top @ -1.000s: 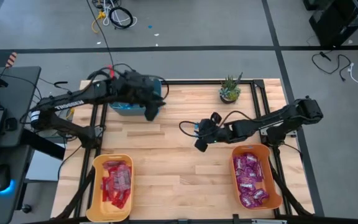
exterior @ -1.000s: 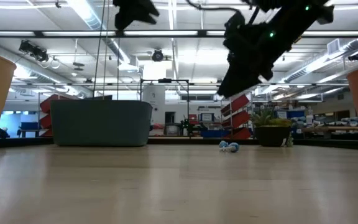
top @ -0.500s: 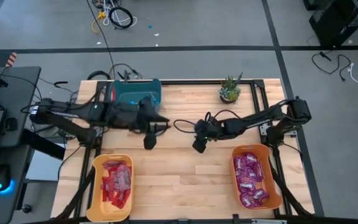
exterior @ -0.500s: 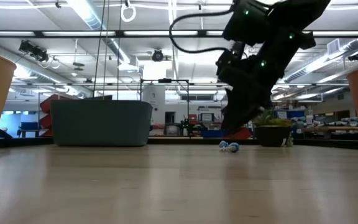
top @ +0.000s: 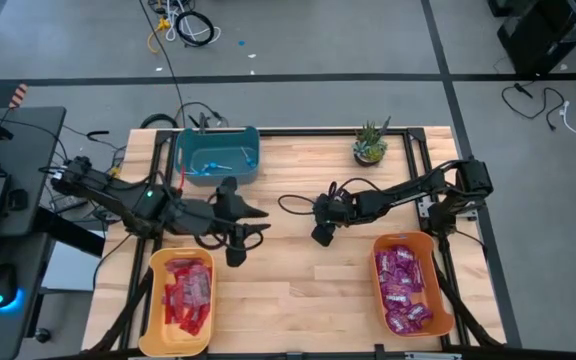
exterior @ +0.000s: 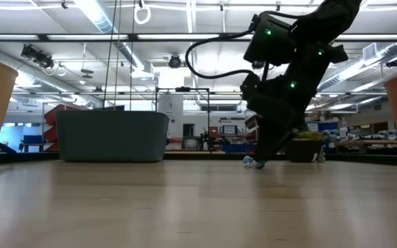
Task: Sort candy
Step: Put the blue candy into the blue bin
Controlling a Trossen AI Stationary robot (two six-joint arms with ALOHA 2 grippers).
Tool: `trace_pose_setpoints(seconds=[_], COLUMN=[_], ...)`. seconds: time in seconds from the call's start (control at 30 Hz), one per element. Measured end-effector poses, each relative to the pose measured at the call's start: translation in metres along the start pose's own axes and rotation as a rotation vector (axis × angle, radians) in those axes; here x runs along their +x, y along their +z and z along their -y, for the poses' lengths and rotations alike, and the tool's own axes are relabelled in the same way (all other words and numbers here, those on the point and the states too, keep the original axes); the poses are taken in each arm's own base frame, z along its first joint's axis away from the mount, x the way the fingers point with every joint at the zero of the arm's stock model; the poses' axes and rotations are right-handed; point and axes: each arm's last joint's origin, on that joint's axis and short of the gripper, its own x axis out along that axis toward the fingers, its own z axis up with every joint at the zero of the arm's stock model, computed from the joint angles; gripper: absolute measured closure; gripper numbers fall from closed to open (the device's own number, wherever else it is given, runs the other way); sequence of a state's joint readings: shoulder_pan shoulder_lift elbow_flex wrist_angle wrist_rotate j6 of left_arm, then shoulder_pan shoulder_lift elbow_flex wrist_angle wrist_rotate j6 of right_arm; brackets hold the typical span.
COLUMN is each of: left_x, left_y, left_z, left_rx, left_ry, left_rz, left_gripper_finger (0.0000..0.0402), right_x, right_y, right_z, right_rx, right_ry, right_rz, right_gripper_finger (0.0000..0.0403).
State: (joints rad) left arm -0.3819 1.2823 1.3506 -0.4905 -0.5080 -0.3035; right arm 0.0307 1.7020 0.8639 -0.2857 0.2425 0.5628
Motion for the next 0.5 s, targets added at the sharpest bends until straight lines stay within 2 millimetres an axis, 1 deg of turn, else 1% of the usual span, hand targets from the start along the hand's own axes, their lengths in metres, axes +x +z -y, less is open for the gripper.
trace_pose_setpoints(seconds=[0.1,0.3,0.43,0.5], left_x=[-0.003,-0.006,-0.008,-0.009], left_y=[-0.002,-0.004,-0.004,-0.005], left_z=[0.005,0.011,0.014,0.015], left_rx=[-0.003,0.004,0.009,0.01], left_ry=[-0.015,-0.009,-0.017,-0.022], left_rz=[-0.003,0.005,0.006,0.006], left_gripper_finger=[0.0282,0.0282,0.0282,0.0282], right_x=[0.0,-0.003,-0.006,-0.008], right_y=[-0.001,-0.008,-0.014,-0.016], right_z=[-0.002,-0.015,-0.024,-0.027], right_rx=[-0.064,-0.277,-0.39,-0.415], right_ry=[0.044,0.162,0.205,0.196], right_rz=[-0.022,-0.051,-0.054,-0.046], right_gripper_finger=[0.0231,0.0231,0.0233,0.0236])
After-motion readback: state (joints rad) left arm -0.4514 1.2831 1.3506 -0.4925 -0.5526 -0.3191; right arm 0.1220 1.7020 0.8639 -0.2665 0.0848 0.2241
